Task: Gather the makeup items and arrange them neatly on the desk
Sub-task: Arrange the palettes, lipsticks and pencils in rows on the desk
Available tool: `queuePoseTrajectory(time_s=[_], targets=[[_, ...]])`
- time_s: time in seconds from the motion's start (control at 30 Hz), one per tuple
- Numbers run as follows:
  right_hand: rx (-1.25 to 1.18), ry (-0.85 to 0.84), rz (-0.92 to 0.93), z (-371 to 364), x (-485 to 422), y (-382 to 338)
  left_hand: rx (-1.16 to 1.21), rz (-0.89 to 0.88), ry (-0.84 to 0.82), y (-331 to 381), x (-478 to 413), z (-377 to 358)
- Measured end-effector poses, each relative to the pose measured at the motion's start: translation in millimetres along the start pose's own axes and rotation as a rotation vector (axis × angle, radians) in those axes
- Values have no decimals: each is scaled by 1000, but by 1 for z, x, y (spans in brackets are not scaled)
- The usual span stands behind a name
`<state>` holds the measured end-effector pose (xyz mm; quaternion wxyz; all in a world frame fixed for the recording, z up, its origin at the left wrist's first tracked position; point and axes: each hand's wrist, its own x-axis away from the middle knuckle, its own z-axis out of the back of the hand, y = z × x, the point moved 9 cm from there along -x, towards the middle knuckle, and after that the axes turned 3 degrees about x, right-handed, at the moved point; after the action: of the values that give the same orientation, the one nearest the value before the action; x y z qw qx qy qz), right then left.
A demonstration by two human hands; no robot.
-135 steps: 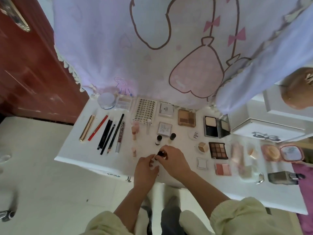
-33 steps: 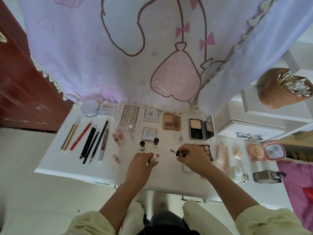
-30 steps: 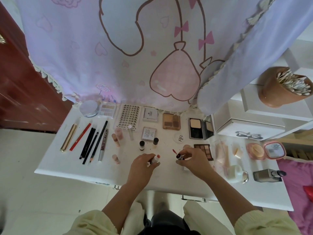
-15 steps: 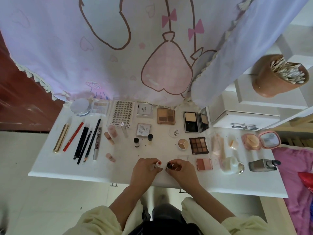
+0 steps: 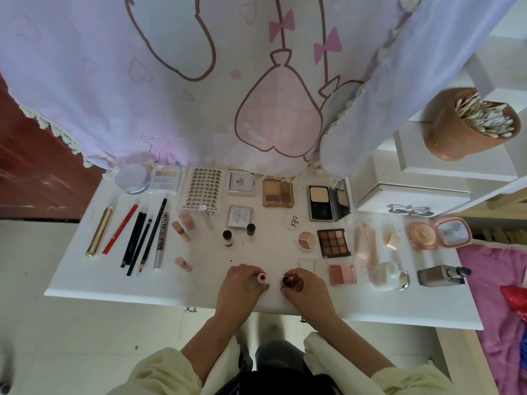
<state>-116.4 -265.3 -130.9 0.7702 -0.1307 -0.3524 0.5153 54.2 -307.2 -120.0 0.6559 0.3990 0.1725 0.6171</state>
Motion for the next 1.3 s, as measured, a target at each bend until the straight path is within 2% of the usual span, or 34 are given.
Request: queuePoseTrajectory(time_s=[0.37, 0.6, 0.7, 0.83, 1.0, 1.3], targets=[[-64, 64, 84, 25, 14, -10, 138, 11, -33, -12, 8, 6], [-44, 131, 261, 55, 12, -62, 287, -9, 111, -14, 20, 35], [-12, 93, 365, 54, 4, -101, 297, 80, 243, -20, 18, 46], [106, -10, 434, 34, -15, -148, 272, 225, 336, -33, 5, 52], [260, -113, 375, 0, -38, -176, 278, 263, 325, -40, -15, 49], [405, -138, 289, -24, -54, -182, 304, 260, 293, -43, -32, 47]])
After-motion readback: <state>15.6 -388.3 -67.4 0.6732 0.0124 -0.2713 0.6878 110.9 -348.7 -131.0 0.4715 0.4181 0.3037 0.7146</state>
